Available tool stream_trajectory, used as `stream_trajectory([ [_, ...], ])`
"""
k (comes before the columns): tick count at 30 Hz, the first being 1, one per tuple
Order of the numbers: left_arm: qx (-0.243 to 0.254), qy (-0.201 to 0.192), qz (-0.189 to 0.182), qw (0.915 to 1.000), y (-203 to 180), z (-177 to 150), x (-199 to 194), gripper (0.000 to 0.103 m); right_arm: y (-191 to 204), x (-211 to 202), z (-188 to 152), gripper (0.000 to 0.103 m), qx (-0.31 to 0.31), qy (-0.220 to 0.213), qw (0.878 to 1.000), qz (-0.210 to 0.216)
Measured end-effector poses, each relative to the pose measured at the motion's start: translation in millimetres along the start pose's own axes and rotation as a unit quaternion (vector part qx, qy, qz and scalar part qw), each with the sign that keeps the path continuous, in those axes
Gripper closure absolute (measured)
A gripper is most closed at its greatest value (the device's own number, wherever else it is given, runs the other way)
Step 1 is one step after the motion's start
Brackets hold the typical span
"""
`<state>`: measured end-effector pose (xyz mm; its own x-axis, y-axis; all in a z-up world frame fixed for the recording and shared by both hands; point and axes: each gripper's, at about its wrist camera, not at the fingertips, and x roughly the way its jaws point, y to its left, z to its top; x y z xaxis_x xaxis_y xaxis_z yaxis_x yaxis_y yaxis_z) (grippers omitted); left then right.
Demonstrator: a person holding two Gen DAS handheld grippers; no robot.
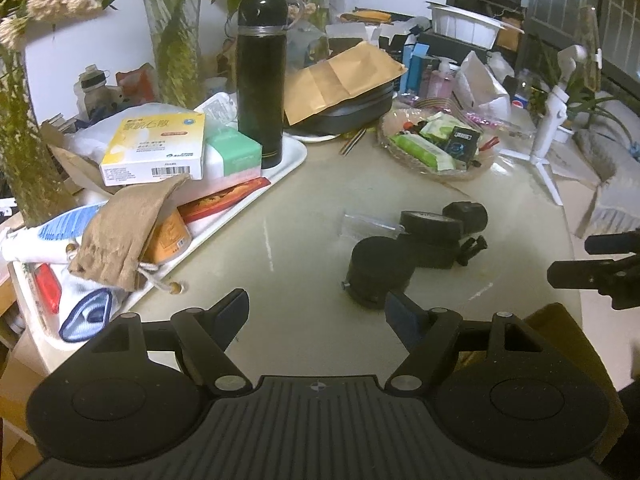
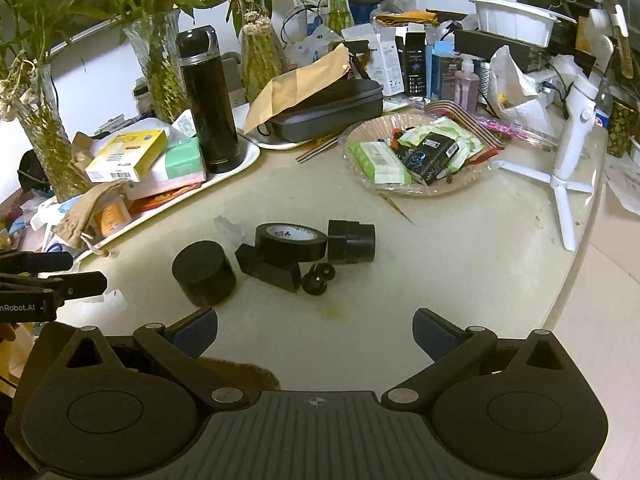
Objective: Organize rigid objects
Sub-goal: 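Move the left tool to the black round disc and close on it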
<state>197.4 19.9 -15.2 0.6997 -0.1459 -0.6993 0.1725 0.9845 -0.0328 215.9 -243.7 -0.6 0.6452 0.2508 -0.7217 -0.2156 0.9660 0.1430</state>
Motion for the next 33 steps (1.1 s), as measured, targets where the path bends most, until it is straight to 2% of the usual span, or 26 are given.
stream_trajectory([
  [11,0.035,0.012,-0.012,0.9993,-7.3,16.3,21.7,0.028,-8.6,19.7,16.6,0.0,-0.002,0.002,1.0,-0.003],
  [22,0.08,0.03,-0.044,0.9954,-24.3,31.4,47.2,0.028,-25.2,35.4,28.9,0.0,0.015,0.013,1.0,-0.017],
  [28,0.089,0.052,-0.063,0.9927,-33.7,38.6,64.7,0.028,-30.2,36.3,29.0,0.0,0.03,0.021,0.999,-0.016],
  [33,0.096,0.076,-0.061,0.9906,-40.0,40.9,79.8,0.028,-29.9,36.0,28.5,0.0,0.024,0.024,0.999,-0.019],
])
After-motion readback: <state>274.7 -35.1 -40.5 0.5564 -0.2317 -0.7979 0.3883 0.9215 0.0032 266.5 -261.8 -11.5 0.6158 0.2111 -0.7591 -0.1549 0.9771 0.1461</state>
